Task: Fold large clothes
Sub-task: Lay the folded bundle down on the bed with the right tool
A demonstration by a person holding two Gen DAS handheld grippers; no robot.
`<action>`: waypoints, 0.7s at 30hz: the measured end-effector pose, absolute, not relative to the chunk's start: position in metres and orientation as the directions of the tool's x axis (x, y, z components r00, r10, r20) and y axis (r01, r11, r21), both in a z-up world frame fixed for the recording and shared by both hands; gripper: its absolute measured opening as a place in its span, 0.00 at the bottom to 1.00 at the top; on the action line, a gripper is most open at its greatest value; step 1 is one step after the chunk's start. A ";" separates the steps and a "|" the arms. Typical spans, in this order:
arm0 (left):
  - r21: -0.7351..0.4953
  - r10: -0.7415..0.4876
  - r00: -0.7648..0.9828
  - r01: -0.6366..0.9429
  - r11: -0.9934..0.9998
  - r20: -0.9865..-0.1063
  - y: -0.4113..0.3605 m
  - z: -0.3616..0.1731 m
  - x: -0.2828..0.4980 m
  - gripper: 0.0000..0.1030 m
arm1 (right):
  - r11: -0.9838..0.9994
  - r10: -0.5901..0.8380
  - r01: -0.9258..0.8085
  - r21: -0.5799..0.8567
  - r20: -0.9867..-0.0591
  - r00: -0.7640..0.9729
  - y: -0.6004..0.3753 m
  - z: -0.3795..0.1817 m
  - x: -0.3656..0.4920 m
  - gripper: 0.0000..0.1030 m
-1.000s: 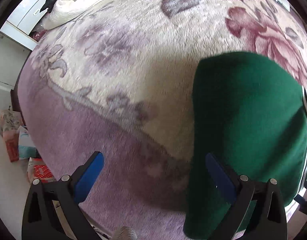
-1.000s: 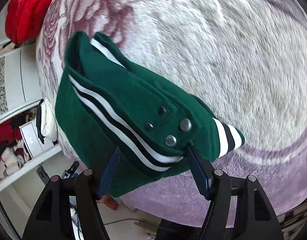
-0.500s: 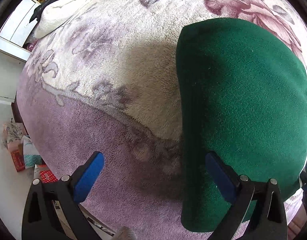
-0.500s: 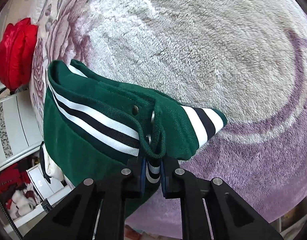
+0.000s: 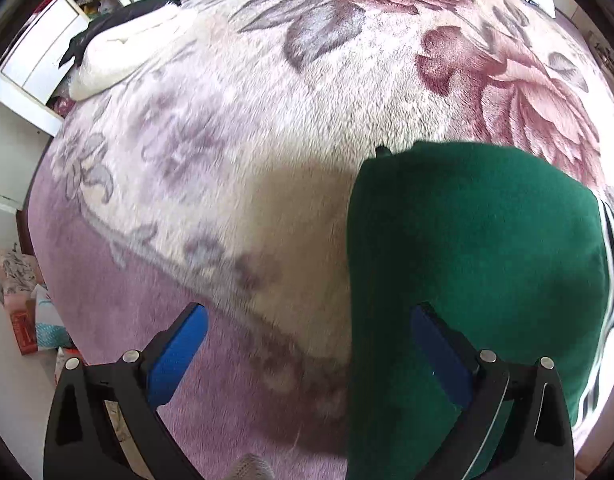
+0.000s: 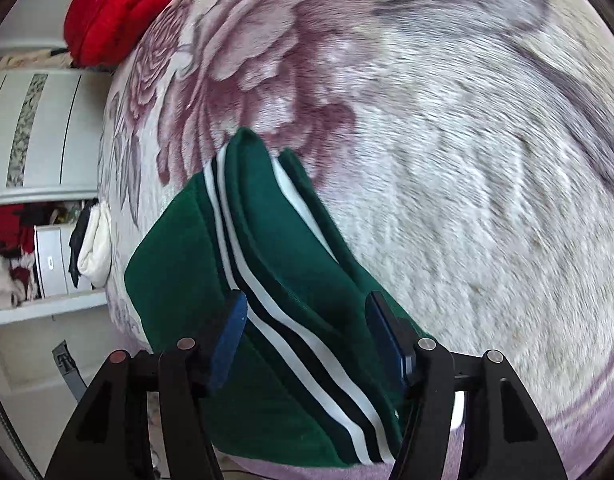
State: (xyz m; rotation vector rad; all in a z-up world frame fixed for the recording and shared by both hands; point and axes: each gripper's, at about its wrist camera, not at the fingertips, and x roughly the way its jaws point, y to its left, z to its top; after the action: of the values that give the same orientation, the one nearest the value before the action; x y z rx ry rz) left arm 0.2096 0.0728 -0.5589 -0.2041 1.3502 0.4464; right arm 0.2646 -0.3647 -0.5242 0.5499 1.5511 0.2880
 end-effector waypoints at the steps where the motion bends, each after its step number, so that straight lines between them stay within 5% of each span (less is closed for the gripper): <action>1: 0.113 0.194 0.153 -0.422 0.900 -0.969 0.073 -0.561 0.213 1.00 | 0.871 0.471 0.140 0.471 -0.882 0.034 -0.351 -0.525 0.277 0.48; 3: 0.126 0.199 0.138 -0.413 0.902 -0.970 0.071 -0.568 0.221 1.00 | 0.895 0.432 0.119 0.431 -0.902 0.016 -0.336 -0.531 0.288 0.03; 8: 0.140 0.212 0.141 -0.400 0.906 -0.967 0.071 -0.569 0.221 1.00 | 0.934 0.304 0.178 0.309 -0.951 0.058 -0.354 -0.527 0.299 0.00; 12: 0.104 0.176 0.140 -0.416 0.903 -0.974 0.072 -0.564 0.215 1.00 | 0.860 0.463 0.236 0.453 -0.886 0.014 -0.392 -0.514 0.274 0.01; 15: 0.074 0.151 0.157 -0.417 0.906 -0.976 0.065 -0.553 0.208 1.00 | 0.881 0.429 0.236 0.410 -0.903 -0.032 -0.402 -0.500 0.239 0.11; 18: 0.054 0.133 0.174 -0.396 0.916 -0.976 0.050 -0.542 0.203 1.00 | 0.891 0.395 0.273 0.363 -0.916 -0.070 -0.407 -0.503 0.205 0.52; 21: 0.042 0.115 0.179 -0.366 0.930 -0.977 0.037 -0.536 0.200 1.00 | 0.842 0.466 0.354 0.407 -0.880 -0.096 -0.412 -0.522 0.170 0.57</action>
State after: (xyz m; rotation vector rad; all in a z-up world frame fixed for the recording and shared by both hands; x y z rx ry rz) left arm 0.1997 0.0372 -0.5364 -0.2203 1.3514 0.3439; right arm 0.1704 -0.4119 -0.5215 0.6403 1.7042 0.1052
